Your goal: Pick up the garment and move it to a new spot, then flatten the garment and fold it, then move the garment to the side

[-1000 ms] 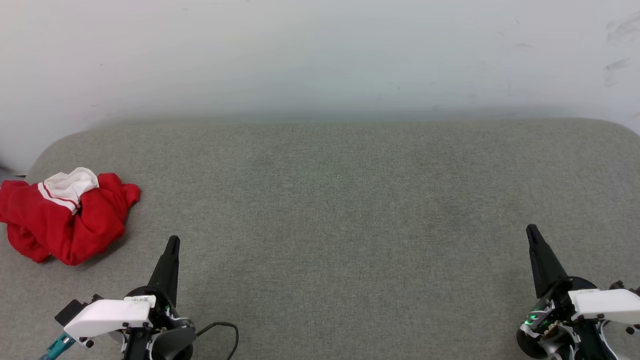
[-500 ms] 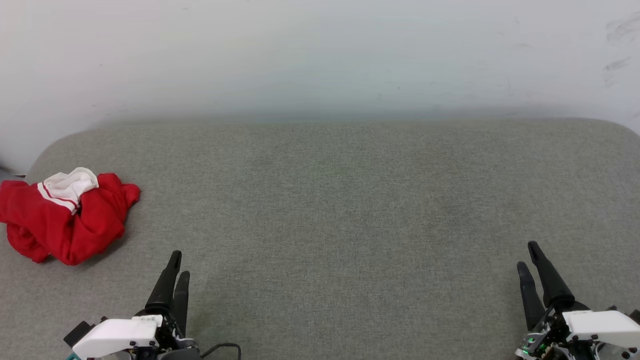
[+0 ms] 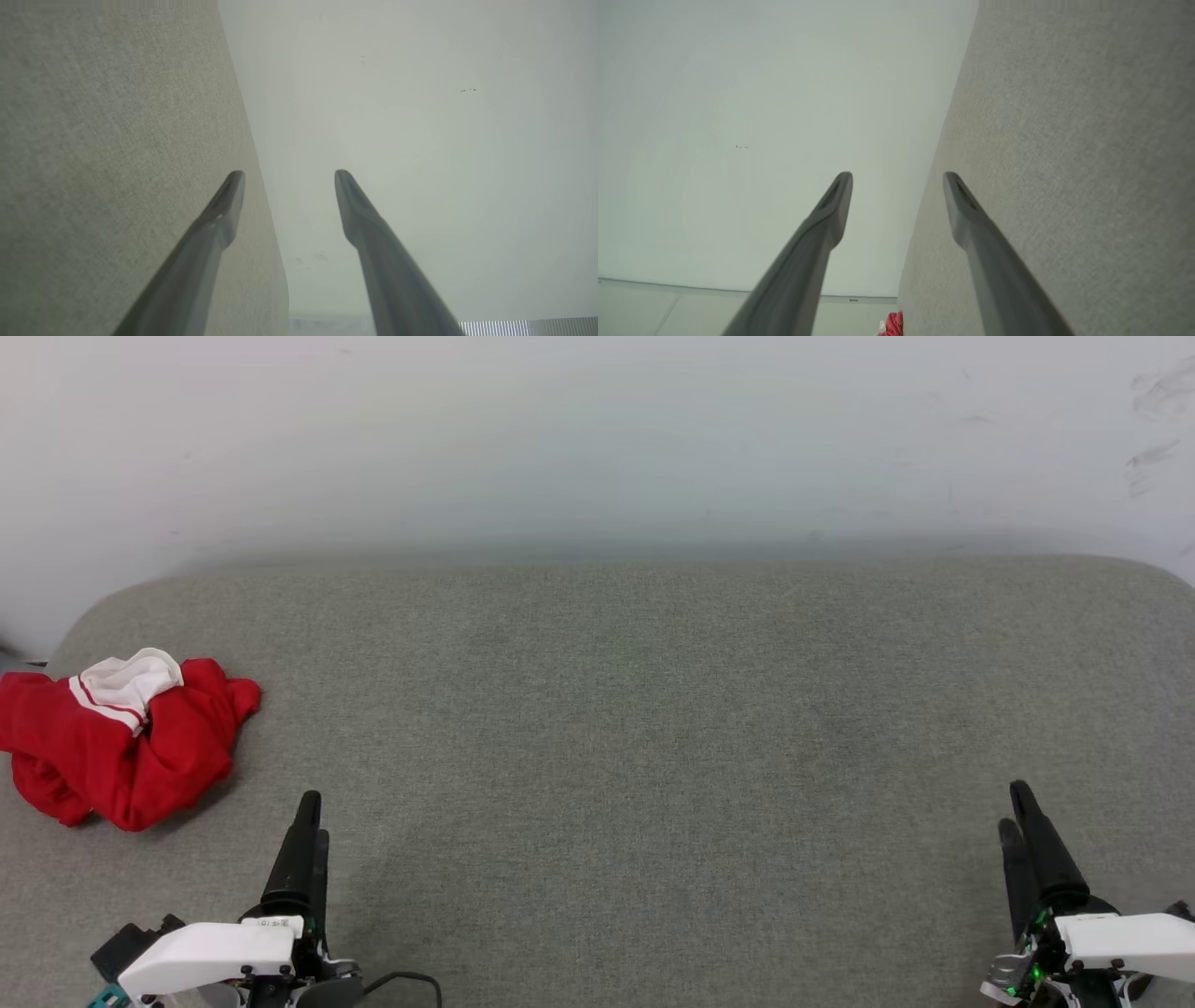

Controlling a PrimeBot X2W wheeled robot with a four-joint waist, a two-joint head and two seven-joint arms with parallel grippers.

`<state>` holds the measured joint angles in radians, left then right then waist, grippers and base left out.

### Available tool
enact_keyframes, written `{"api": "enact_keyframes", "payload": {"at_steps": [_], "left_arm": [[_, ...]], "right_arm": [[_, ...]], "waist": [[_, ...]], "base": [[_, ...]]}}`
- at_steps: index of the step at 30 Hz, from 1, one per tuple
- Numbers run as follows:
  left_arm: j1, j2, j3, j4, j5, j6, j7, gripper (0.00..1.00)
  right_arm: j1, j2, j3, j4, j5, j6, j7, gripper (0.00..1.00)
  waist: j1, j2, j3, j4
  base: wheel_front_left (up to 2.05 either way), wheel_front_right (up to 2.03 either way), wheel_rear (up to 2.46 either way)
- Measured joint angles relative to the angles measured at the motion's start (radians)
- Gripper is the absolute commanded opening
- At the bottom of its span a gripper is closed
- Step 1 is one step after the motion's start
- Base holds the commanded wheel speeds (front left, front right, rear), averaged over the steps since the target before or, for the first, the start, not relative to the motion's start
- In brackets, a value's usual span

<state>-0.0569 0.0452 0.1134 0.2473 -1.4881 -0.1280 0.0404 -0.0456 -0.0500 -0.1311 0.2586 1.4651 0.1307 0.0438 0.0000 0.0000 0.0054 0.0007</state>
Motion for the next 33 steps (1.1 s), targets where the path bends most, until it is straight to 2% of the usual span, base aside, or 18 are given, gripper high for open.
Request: {"api": "enact_keyframes", "payload": {"at_steps": [15,33], "left_arm": [[0.0,0.0,-0.013,-0.097,0.315,0.082,-0.062,1.0],[0.011,0.001,-0.071,-0.156,0.701,0.174,-0.123,1.0]], "right_arm": [[0.005,0.0,-0.014,-0.131,-0.331,0.0,-0.061,1.0],[0.031,0.0,0.064,-0.244,-0.779,0.0,-0.124,1.0]], "waist": [[0.0,0.0,0.007,0.001],[0.0001,0.0,0.008,0.004]], "base": [[0.0,0.0,0.0],[0.0,0.0,0.0]]}}
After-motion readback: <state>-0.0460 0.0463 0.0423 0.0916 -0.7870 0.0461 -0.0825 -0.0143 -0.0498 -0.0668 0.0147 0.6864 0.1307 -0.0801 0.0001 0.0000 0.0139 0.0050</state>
